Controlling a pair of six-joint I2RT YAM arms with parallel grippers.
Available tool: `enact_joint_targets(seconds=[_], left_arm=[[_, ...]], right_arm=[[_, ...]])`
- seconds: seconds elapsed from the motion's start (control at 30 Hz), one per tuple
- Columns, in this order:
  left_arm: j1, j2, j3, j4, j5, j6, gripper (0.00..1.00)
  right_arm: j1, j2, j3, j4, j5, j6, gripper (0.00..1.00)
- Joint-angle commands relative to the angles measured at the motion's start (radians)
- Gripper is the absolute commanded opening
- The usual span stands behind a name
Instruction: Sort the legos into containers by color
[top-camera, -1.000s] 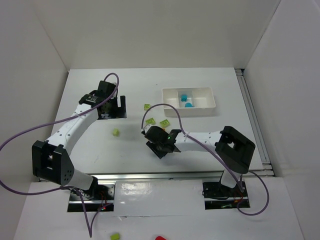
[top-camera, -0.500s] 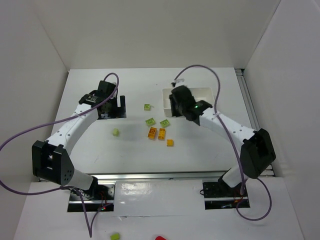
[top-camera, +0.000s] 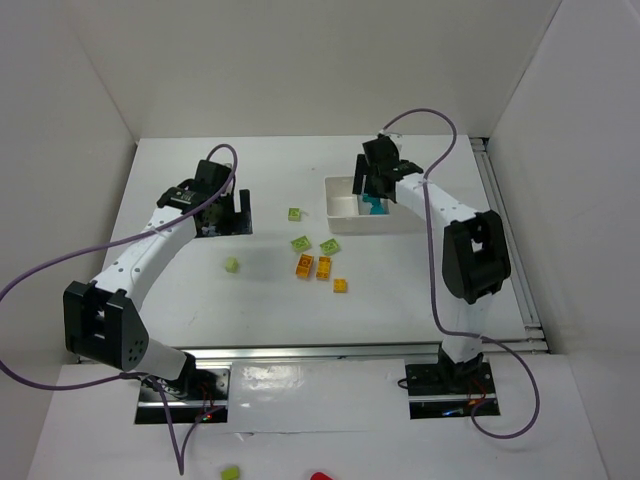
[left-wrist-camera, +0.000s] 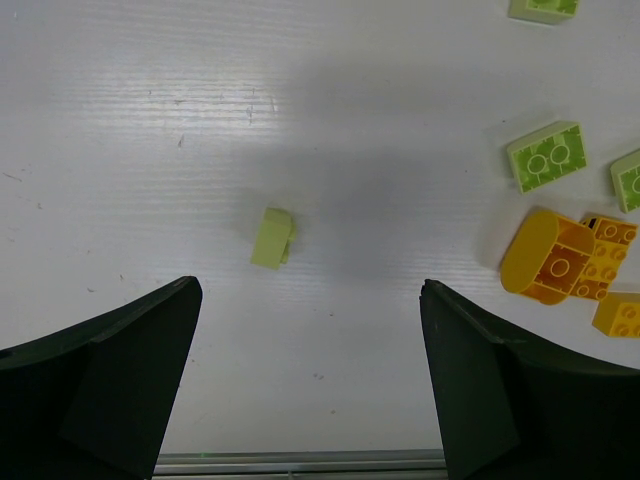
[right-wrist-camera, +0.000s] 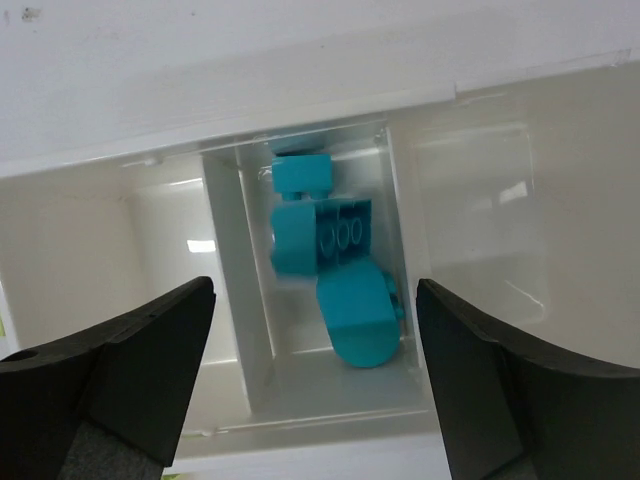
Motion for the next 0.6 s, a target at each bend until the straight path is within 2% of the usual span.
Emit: enact_joint_targets(seconds=[0.0,0.17,0.3,0.43,0.57], left_arm=[[-0.003,-0.012,0.014,-0.006,-0.011,-0.002,1.00],[-0.003,-0.012,0.014,-0.006,-0.020,-0.002,1.00],[-0.003,0.007,0.014,-0.006,-0.020,-0.002,1.00],[-0.003,0.020,0.023,-0.006,-0.011,-0.002,1.00],[-0.003,0.030,0.023,-0.006,-0.001,0.008,1.00]], right_arm=[[0.033,-0.028,0.085,-0.024,0.060,-0.007,0.89],[0.117,-0.229,-0.086,-0.006,0.058,-0.018,0.85],[0.235,-0.395,-0.357,0.003,0.001,0.020,0.88],[0.367,-0.441,-0.490,-0.029,-0.067,0.092,1.00],[0.413,-0.386,-0.551,-0.014,-0.153,0.128,1.00]])
